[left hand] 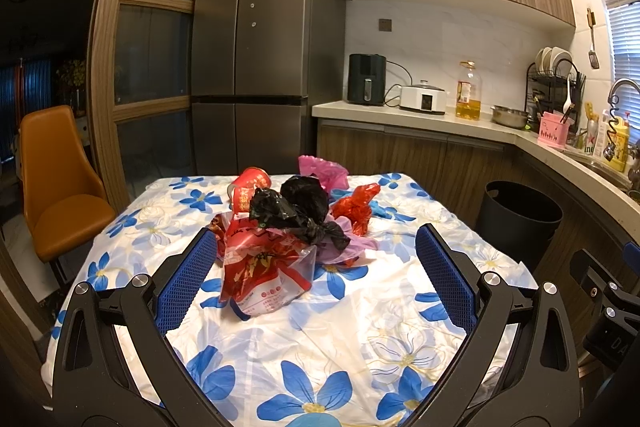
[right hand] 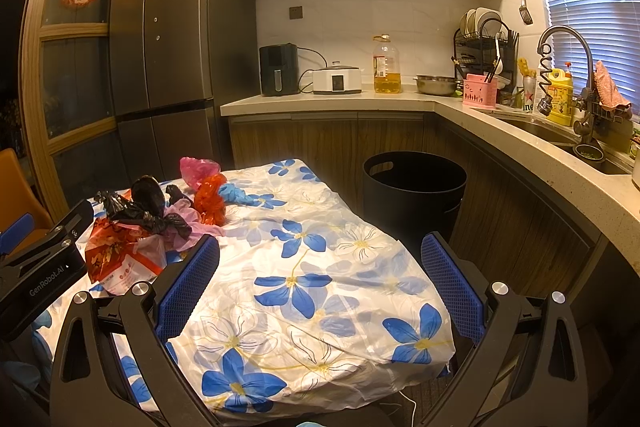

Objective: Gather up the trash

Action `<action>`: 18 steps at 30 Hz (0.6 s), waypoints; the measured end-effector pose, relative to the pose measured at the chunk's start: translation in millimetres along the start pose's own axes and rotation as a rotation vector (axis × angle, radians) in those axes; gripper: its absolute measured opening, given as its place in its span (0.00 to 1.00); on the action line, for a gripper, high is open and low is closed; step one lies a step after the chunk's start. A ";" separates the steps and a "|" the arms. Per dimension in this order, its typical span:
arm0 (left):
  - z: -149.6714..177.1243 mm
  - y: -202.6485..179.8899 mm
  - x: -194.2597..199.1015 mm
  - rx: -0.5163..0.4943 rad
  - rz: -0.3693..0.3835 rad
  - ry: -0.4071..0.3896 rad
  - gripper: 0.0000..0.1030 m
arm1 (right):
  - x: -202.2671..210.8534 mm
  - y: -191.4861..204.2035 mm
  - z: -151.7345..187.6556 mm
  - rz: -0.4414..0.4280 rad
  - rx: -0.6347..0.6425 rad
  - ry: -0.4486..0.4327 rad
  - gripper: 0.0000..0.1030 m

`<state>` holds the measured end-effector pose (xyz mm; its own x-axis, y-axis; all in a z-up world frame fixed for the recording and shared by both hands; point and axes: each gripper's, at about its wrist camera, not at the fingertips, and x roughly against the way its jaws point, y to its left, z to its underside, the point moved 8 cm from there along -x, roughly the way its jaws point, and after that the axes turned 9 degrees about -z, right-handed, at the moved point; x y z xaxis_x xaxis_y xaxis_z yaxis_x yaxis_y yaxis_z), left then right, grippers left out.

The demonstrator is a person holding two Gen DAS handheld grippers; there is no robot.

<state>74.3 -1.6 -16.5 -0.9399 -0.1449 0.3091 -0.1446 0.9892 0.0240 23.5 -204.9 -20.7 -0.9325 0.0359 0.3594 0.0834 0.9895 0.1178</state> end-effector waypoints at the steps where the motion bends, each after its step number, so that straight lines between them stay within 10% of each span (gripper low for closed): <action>1: 0.3 0.2 0.1 0.000 0.000 0.000 0.95 | 0.2 0.0 0.0 -0.001 0.000 -0.001 0.95; 18: 1.4 -0.3 0.1 0.001 -0.002 0.001 0.95 | -2.0 5.1 1.2 -0.003 0.000 0.002 0.95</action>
<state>73.8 -1.9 -17.8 -0.9394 -0.1465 0.3098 -0.1466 0.9889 0.0232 25.4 -199.7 -21.9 -0.9321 0.0331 0.3607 0.0812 0.9896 0.1190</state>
